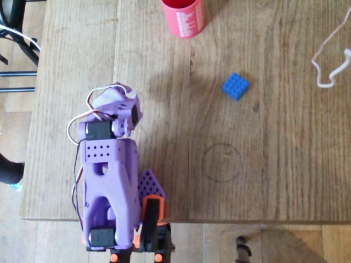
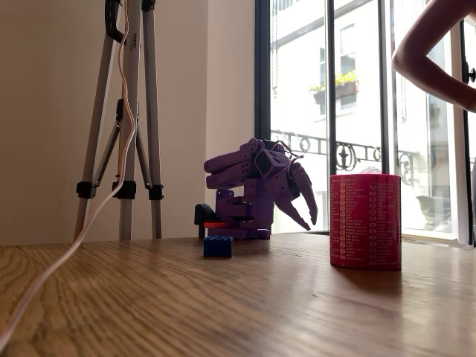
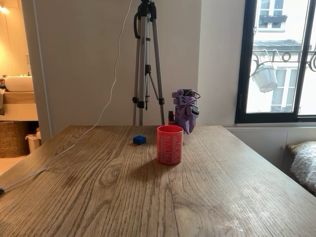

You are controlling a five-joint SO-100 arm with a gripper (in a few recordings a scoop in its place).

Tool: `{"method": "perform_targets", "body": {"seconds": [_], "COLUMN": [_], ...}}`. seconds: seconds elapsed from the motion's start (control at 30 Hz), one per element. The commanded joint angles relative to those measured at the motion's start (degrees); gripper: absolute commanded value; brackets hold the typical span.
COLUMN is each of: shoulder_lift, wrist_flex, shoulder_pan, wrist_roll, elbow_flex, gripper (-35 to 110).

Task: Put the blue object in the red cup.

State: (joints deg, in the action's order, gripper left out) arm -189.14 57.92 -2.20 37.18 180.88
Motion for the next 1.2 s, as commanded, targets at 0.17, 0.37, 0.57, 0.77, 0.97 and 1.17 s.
{"method": "perform_targets", "body": {"seconds": [0.17, 0.37, 0.57, 0.77, 0.97, 1.17], "shoulder_lift": [0.0, 0.0, 0.0, 0.0, 0.0, 1.1], "wrist_flex": [-0.8, -0.7, -0.7, -0.7, -0.9, 0.4], "shoulder_pan": [0.0, 0.0, -0.1, -0.1, -0.6, 4.0], "wrist_roll": [0.5, 0.5, 0.8, 0.9, 1.1, -8.6], "elbow_flex": [-0.8, -0.8, -0.8, -0.8, -0.7, -4.6], "gripper": [1, 1, 1, 1, 4, 1]}}
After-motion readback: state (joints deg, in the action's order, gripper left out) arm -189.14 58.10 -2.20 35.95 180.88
